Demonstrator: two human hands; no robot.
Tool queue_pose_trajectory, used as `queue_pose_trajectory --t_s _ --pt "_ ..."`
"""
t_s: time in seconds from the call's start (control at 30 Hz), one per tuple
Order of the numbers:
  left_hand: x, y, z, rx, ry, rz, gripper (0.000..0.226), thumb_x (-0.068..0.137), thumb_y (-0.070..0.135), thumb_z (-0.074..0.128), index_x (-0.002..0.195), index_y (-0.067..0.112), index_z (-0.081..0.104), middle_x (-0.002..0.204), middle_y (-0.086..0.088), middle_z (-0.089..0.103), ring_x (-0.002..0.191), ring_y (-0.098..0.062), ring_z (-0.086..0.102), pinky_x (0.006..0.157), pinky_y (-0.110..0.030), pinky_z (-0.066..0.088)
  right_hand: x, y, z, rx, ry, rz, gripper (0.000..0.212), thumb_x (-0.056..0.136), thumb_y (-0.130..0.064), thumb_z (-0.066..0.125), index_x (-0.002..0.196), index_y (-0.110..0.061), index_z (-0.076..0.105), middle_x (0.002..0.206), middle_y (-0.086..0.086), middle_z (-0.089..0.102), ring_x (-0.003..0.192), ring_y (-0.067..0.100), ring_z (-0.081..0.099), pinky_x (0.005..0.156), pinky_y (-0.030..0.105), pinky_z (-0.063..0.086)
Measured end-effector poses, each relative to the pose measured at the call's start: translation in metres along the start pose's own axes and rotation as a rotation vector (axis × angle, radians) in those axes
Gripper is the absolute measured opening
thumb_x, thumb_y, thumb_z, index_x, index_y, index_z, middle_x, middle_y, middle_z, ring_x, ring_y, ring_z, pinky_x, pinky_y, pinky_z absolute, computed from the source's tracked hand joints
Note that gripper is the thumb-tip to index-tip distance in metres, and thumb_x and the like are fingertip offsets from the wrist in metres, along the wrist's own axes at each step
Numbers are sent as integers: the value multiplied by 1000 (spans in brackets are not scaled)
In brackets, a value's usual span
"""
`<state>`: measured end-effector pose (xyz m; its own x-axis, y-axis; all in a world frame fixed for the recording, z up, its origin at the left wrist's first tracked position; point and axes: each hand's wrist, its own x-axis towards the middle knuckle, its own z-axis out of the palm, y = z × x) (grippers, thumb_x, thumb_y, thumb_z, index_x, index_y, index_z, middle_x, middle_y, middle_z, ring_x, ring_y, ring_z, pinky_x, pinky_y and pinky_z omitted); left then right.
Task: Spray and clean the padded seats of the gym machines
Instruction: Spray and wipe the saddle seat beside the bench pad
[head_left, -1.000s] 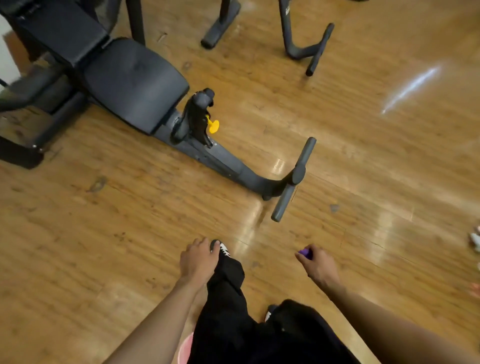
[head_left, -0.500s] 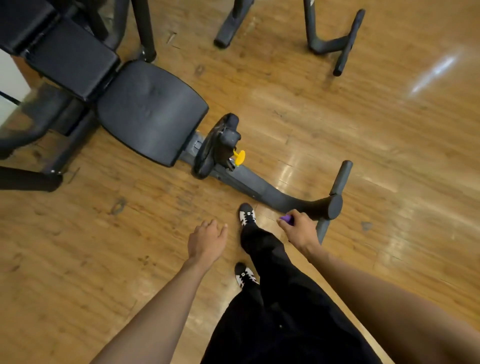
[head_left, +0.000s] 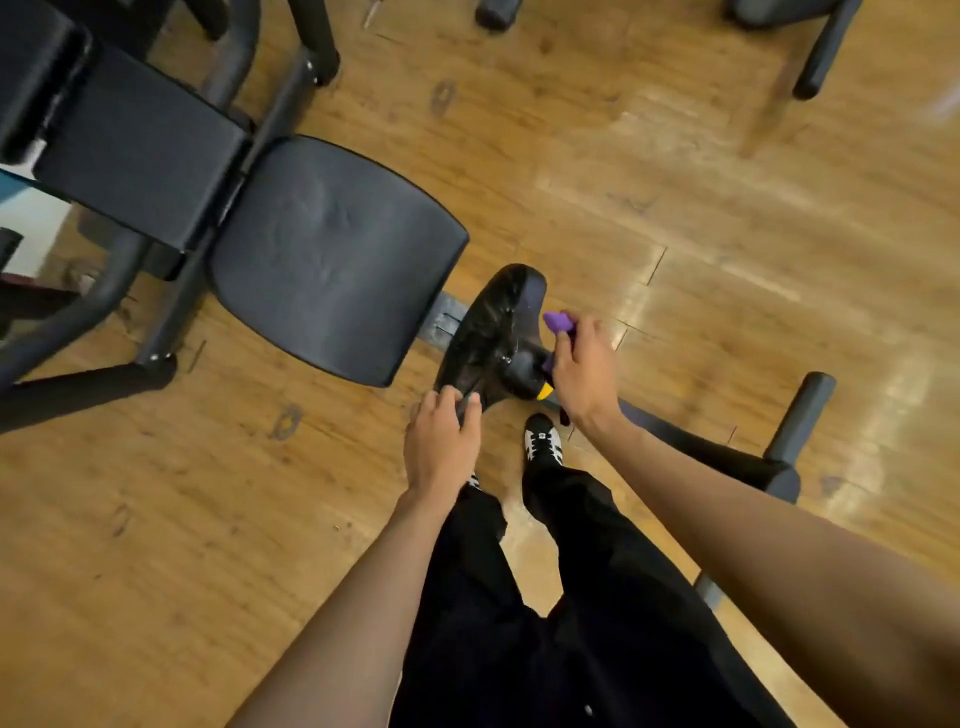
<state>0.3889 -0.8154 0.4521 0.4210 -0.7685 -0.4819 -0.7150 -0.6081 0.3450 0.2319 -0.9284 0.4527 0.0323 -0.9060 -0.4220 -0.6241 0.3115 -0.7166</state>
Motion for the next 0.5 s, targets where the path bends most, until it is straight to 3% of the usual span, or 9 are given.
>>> queue_pose_trajectory --t_s 0.13,0.27,0.37,0.5 --pt "47 12 8 -173 44 57 50 100 54 33 125 20 60 126 1 55 119 -19 49 103 -47 45 21 -5 28 74 6 -41 32 104 -21 45 135 -14 51 121 8 58 103 23 62 92 40 50" --pt "87 16 14 -281 54 205 57 99 54 32 135 18 58 131 3 54 124 -14 49 106 -39 43 5 -1 46 83 52 -73 30 104 -18 48 132 -18 57 121 -3 62 111 10 57 94 24 45" --pt "112 5 26 -310 51 327 57 101 50 35 139 14 56 136 1 54 129 -15 49 109 -35 40 -7 5 54 110 98 -94 30 103 -15 48 130 -18 59 125 -5 62 120 12 56 101 34 46" --pt "132 -8 41 -320 84 428 59 101 46 33 140 9 56 139 -3 53 130 -18 49 110 -42 40 10 6 51 144 -8 17 37 104 -18 49 141 -22 53 144 -2 56 137 13 47 112 40 41"
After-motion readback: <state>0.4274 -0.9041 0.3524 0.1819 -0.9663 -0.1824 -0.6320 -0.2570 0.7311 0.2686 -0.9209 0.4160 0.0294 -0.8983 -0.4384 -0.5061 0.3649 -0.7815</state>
